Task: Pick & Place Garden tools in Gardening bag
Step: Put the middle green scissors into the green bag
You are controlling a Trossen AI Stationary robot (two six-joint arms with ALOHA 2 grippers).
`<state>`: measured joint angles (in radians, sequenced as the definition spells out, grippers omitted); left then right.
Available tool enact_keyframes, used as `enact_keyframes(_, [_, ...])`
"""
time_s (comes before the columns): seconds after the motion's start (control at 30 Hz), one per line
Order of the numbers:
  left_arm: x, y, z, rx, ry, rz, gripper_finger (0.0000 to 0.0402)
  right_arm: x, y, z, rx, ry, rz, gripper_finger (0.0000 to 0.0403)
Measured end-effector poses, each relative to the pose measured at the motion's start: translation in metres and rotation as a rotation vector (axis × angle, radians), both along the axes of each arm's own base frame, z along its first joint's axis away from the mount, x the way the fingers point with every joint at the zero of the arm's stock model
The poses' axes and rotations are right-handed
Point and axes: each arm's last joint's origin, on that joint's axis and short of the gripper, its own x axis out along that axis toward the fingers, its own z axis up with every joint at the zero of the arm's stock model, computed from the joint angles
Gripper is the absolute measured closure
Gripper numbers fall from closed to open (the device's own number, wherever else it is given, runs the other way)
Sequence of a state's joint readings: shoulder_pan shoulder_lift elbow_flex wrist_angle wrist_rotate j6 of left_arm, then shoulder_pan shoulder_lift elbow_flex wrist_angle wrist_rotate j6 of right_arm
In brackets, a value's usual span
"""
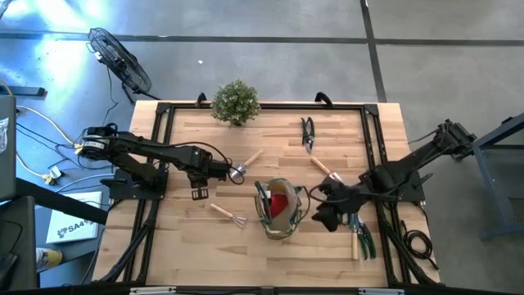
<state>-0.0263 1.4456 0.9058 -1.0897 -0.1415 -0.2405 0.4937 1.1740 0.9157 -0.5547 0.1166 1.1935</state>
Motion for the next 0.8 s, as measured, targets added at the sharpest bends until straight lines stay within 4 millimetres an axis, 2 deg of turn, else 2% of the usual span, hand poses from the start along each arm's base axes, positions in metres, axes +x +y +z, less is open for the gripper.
enact_keyframes(0.33, [0.002,0.000,0.000,-0.001,-0.021,0.001,0.0302,-0.028,-0.002,-0.018,0.026,0.339,-0.265,0.0183])
enact_keyframes(0.5, [0.002,0.000,0.000,-0.001,-0.021,0.003,0.0302,-0.041,-0.001,-0.022,0.030,0.432,-0.412,0.0183])
enact_keyframes(0.8, [0.004,0.000,0.000,-0.001,-0.039,0.000,0.0302,-0.042,0.010,-0.035,0.018,0.514,-0.517,0.0183])
